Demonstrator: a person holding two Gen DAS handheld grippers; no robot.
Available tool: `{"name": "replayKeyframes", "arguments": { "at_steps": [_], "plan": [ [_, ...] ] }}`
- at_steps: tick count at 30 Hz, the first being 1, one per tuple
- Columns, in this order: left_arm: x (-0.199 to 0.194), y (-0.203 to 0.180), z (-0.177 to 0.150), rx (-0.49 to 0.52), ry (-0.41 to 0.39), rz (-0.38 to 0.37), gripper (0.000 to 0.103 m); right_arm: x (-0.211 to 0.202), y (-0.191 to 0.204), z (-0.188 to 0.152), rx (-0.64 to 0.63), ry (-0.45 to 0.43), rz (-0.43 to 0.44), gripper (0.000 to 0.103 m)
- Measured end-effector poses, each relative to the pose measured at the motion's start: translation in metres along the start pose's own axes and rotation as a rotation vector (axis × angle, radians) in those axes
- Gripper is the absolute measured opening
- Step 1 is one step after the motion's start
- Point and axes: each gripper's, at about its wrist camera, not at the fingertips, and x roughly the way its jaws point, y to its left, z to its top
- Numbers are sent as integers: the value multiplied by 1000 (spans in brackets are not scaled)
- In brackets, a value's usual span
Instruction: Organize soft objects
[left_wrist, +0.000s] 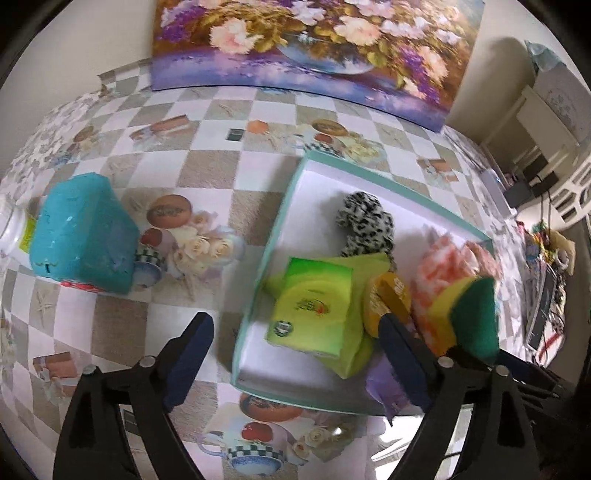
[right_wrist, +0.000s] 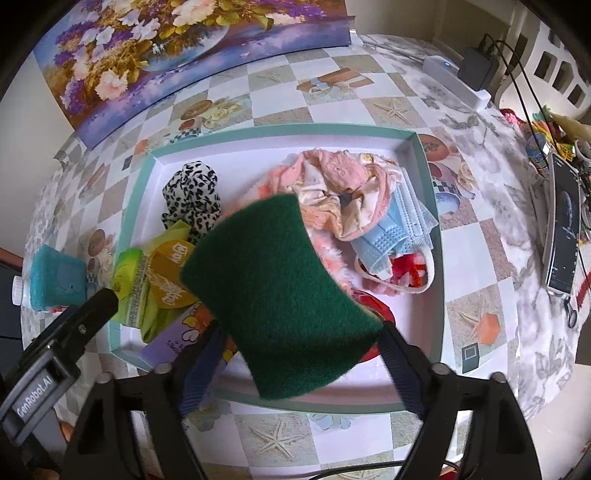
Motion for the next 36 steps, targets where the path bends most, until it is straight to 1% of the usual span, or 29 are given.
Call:
{"name": "replayKeyframes", "arguments": {
  "at_steps": [1,2,8,17,18,19,20,23,29,36],
  "plan": [
    [1,3,1,-9,-3,10,92,0,1,0,-1,-1,2,97],
    [1,5,1,-19,-5,15,92,0,1,0,-3,-1,4,99],
    [2,20,2,-78,-13,43,93,2,2,0,-4,-6,1,103],
    [0,23,3,-76,-30,87,94,1,5,1,-10,-26,10,103],
    [-1,24,3,-76,-34,93,95,1,5,1,-12,-28,10,103],
    [-2,25,3,-78,-40,98,101,0,5,1,-14,-28,8,103],
    [-3,26,3,-78,-44,98,103,0,6,1,-16,-29,7,103],
    [-7,26,4,-73,-52,100,103,-3,7,0,-23,-37,4,103],
    [-15,27,0,-56,-47,151,103,-10,12,-6,-39,-52,-11,103],
    [-40,32,-8,-56,-97,164,103,-23,22,-13,-54,-78,-16,103]
  ]
}}
